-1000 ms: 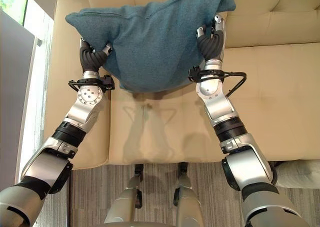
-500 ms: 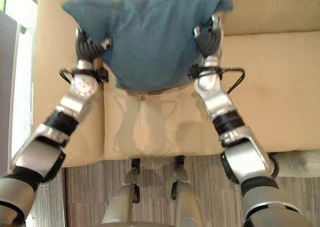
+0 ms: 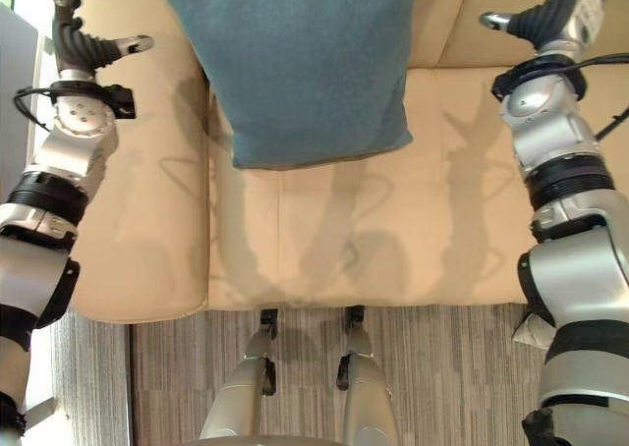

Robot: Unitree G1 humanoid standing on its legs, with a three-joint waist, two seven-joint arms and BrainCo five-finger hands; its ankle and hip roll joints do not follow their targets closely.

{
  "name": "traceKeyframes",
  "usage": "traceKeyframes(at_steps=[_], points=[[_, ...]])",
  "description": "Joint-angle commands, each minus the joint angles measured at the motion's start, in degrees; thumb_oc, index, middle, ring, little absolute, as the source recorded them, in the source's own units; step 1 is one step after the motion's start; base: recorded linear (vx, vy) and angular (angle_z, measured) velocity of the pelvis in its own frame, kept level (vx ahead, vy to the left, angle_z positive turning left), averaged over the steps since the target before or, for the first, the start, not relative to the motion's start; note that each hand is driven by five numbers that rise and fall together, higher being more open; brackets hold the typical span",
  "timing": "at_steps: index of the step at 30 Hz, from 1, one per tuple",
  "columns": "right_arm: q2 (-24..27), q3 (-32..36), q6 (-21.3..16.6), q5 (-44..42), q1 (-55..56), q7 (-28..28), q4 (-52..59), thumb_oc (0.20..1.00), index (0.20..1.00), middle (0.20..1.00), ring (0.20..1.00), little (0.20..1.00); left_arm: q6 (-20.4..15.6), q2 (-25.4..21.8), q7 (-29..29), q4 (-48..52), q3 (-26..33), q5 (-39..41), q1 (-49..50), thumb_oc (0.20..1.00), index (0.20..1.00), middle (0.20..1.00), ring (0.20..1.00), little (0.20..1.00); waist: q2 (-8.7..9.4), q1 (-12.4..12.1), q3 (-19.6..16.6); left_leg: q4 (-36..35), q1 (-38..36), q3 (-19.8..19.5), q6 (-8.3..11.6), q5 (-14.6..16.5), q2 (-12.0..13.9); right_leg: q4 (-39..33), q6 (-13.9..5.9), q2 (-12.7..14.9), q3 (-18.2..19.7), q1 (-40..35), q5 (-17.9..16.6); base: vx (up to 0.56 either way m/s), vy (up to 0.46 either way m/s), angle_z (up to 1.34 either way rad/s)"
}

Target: Pick up all the scattered cushions and arrange them neatly on the sofa.

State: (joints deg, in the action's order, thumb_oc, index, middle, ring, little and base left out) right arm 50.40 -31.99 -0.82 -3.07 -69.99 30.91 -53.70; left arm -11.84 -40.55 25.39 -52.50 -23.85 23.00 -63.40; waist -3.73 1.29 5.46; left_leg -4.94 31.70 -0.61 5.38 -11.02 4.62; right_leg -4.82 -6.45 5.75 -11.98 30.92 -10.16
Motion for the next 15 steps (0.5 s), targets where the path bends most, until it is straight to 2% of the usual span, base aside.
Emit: traceKeyframes(at_steps=[1, 4, 5, 7, 8, 11, 12, 15], points=[[-0.67, 7.21, -1.97, 1.60, 8.91, -0.10, 5.53, 1.000, 1.000, 1.000, 1.000, 1.000, -3.16, -1.31, 0.47, 4.65, 2.89, -3.06, 6.15, 1.000, 1.000, 1.000, 1.000, 1.000, 3.45, -1.33, -4.67, -0.06, -3.31, 0.92, 4.31, 4.46, -3.24, -0.18, -6.38, 0.53, -0.26, 0.41, 2.43, 0.00, -0.023, 0.21], [-2.26, 16.53, -2.96, 3.61, 22.45, -0.48, 15.95, 1.000, 1.000, 1.000, 1.000, 1.000, -4.33, 0.47, 0.65, 15.69, 9.70, -4.78, 18.77, 1.000, 1.000, 1.000, 1.000, 1.000, 3.92, -1.24, -5.44, -0.06, -5.07, 0.77, 4.21, 4.96, -2.80, -0.18, -6.03, 0.61, -0.45, -1.48, 2.97, 0.04, -0.029, 0.12], [-4.75, 22.80, -4.12, 5.80, 32.30, -1.43, 22.83, 1.000, 1.000, 1.000, 1.000, 1.000, -4.98, 3.13, -0.09, 22.94, 14.08, -6.90, 27.97, 1.000, 1.000, 1.000, 1.000, 1.000, 4.15, -1.06, -5.74, -0.06, -7.02, 0.90, 4.21, 5.89, -2.36, -0.18, -5.87, 0.45, -0.48, -3.53, 3.77, 0.09, -0.043, -0.01], [-7.60, 27.84, -4.71, 8.15, 41.59, -3.15, 27.87, 1.000, 1.000, 1.000, 1.000, 1.000, -4.81, 5.46, -1.43, 28.90, 17.40, -8.99, 36.20, 1.000, 1.000, 1.000, 1.000, 1.000, 4.51, -0.96, -6.42, -0.06, -8.54, 1.04, 4.00, 6.05, -2.23, -0.18, -5.61, 0.51, -0.61, -5.22, 4.11, 0.08, -0.034, 0.01], [-10.79, 31.52, -5.85, 9.87, 49.41, -5.17, 31.27, 1.000, 1.000, 1.000, 1.000, 1.000, -5.02, 8.36, -3.08, 33.58, 20.92, -10.03, 43.94, 1.000, 1.000, 1.000, 1.000, 1.000, 4.56, -0.89, -6.64, -0.06, -10.22, 1.30, 3.83, 6.51, -1.91, -0.18, -5.44, 0.64, -0.74, -6.94, 4.65, 0.09, -0.017, 0.06], [-14.73, 35.96, -6.49, 12.33, 59.64, -8.32, 34.03, 1.000, 1.000, 1.000, 1.000, 1.000, -4.16, 11.15, -6.65, 37.95, 24.54, -12.11, 55.25, 1.000, 1.000, 1.000, 1.000, 1.000, 4.52, -1.09, -7.09, -0.06, -13.28, 1.80, 3.44, 7.20, -1.49, -0.18, -5.22, 0.86, -0.86, -10.15, 5.64, 0.04, -0.006, 0.03], [-16.54, 36.79, -6.76, 13.98, 63.86, -9.90, 34.13, 1.000, 1.000, 1.000, 1.000, 1.000, -3.26, 13.37, -8.56, 38.14, 25.97, -11.97, 60.39, 1.000, 1.000, 1.000, 1.000, 1.000, 4.40, -1.06, -6.75, -0.06, -15.13, 2.23, 3.08, 7.42, -1.33, -0.18, -5.02, 1.03, -0.86, -11.92, 6.04, 0.00, 0.000, 0.00], [-18.91, 36.70, -6.48, 15.75, 68.84, -12.09, 31.90, 1.000, 1.000, 1.000, 1.000, 1.000, -1.57, 16.36, -12.03, 35.32, 26.14, -12.09, 67.02, 1.000, 1.000, 1.000, 1.000, 1.000, 4.20, -1.42, -5.88, -0.06, -18.82, 3.17, 2.41, 7.84, -0.97, -0.18, -4.79, 0.95, -1.44, -15.69, 6.83, -0.02, 0.005, -0.03]])
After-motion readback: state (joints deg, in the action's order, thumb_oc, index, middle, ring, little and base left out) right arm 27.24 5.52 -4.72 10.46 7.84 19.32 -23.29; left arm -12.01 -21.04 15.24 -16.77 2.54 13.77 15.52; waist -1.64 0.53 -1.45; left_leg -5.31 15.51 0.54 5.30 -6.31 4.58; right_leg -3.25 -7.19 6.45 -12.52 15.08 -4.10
